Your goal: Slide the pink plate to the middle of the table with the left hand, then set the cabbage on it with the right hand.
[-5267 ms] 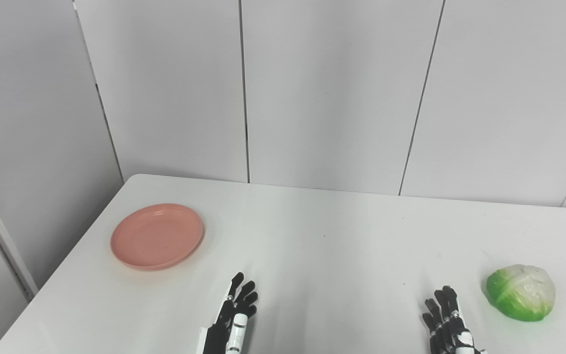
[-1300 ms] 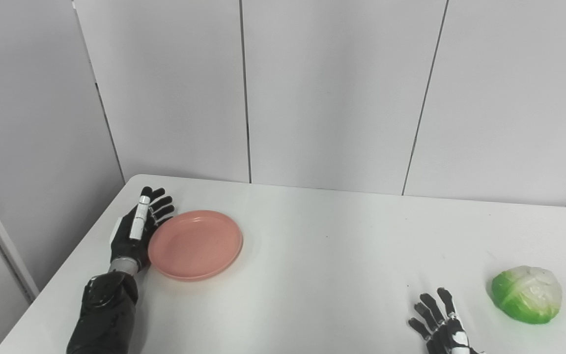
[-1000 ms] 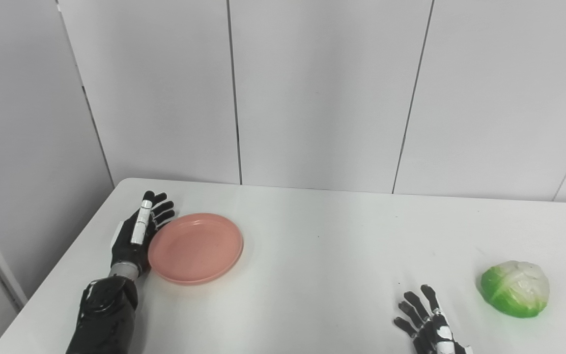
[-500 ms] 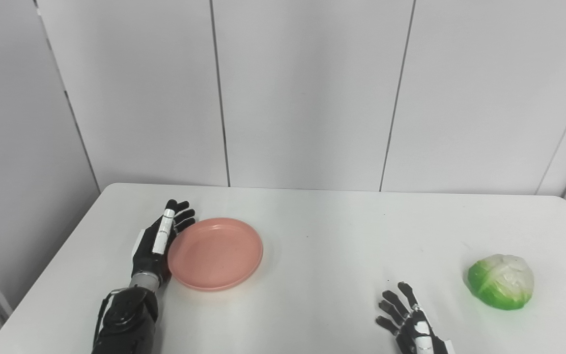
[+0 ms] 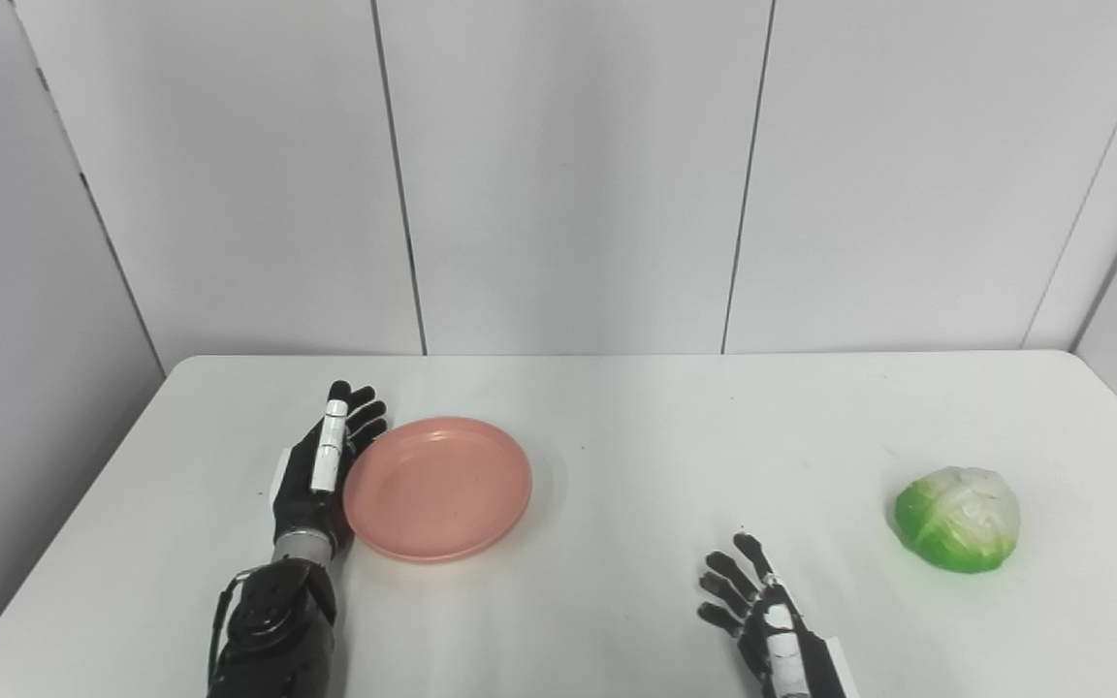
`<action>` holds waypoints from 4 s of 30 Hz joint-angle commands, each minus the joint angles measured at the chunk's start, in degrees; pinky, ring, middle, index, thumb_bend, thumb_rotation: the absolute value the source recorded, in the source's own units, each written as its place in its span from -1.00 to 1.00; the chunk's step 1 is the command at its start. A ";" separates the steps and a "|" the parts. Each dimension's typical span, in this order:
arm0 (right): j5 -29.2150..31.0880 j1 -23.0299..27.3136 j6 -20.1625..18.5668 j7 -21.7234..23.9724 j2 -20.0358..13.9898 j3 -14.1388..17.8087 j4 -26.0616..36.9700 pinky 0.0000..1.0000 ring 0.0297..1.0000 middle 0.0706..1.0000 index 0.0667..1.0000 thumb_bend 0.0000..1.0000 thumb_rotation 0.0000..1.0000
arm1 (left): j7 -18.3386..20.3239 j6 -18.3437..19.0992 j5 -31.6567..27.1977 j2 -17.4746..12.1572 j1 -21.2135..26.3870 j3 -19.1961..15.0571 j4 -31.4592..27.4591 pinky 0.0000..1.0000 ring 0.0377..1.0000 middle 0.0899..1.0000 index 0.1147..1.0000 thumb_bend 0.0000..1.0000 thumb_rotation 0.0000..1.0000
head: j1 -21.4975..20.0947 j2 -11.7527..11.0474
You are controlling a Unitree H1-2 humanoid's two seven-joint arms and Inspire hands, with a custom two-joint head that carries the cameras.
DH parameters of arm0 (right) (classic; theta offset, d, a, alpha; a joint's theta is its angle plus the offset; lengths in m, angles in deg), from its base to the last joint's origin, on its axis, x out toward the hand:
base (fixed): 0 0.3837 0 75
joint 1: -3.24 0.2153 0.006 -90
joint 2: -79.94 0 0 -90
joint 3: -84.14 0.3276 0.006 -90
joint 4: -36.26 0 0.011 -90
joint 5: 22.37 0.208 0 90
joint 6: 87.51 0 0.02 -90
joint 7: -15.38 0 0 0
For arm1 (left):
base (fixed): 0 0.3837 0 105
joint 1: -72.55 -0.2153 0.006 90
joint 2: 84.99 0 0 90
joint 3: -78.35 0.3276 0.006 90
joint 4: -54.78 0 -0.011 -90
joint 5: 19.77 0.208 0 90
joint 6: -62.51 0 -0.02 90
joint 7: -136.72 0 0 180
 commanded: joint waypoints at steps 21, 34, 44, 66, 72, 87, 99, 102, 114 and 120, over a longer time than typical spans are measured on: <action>-3.51 -2.86 -2.38 -3.74 4.33 -4.92 0.73 0.68 0.75 0.76 0.91 0.45 1.00 | -4.07 1.50 6.43 6.55 -4.19 4.58 -12.81 0.73 0.63 0.63 0.42 0.18 0.80 | -6.91 0.71; -8.75 -2.70 -0.17 -5.87 5.74 -6.98 -1.86 0.63 0.77 0.84 0.97 0.20 1.00 | -2.63 1.40 2.35 8.23 -5.62 2.76 -14.50 0.82 0.64 0.64 0.47 0.46 0.73 | -13.32 -1.38; -16.65 -2.31 5.46 -10.23 4.55 -5.32 -1.52 0.54 0.73 0.94 0.89 0.30 1.00 | -2.89 0.83 1.44 8.78 -5.81 2.67 -13.22 0.78 0.61 0.59 0.42 0.56 0.66 | -14.90 -2.54; -46.85 18.05 -7.52 0.56 -15.60 9.55 18.21 0.41 0.65 0.74 0.73 0.78 0.98 | -3.04 0.50 -0.83 9.83 -5.39 1.66 -10.86 0.80 0.60 0.58 0.35 0.44 0.83 | -16.44 -2.17; -48.08 24.00 -10.03 6.50 -23.03 12.79 16.44 0.37 0.63 0.73 0.67 0.90 0.82 | -2.79 0.08 -0.69 10.26 -5.15 1.87 -10.20 0.81 0.60 0.61 0.35 0.42 0.84 | -16.48 -2.68; -52.34 34.19 -19.10 20.77 -36.40 11.55 3.40 0.42 0.80 0.81 0.78 1.00 0.22 | -2.79 -0.19 -0.31 10.30 -5.17 1.99 -9.91 0.75 0.58 0.61 0.35 0.39 0.85 | -16.29 -2.20; -55.62 38.10 -28.03 34.61 -39.65 4.51 -3.60 0.19 0.69 0.85 0.79 1.00 -0.02 | -2.48 0.62 0.14 9.84 -5.22 2.64 -10.40 0.76 0.61 0.64 0.36 0.34 0.89 | -16.32 -1.22; -55.68 38.26 -29.22 36.74 -39.84 3.77 -4.35 0.23 0.71 0.85 0.77 1.00 0.00 | -2.46 0.61 0.28 9.67 -5.19 2.74 -10.37 0.74 0.60 0.64 0.36 0.34 0.89 | -16.24 -1.06; -57.27 39.04 -29.64 44.09 -41.36 0.82 -6.98 0.23 0.71 0.84 0.77 1.00 0.04 | -2.48 1.22 -0.06 9.64 -5.09 2.60 -10.60 0.72 0.58 0.62 0.35 0.35 0.87 | -16.21 -0.44; -58.36 40.45 -29.68 48.45 -40.77 0.18 -9.43 0.24 0.66 0.77 0.73 1.00 0.02 | -2.47 1.54 -0.04 9.48 -4.95 2.63 -10.60 0.71 0.58 0.61 0.35 0.33 0.88 | -16.20 0.09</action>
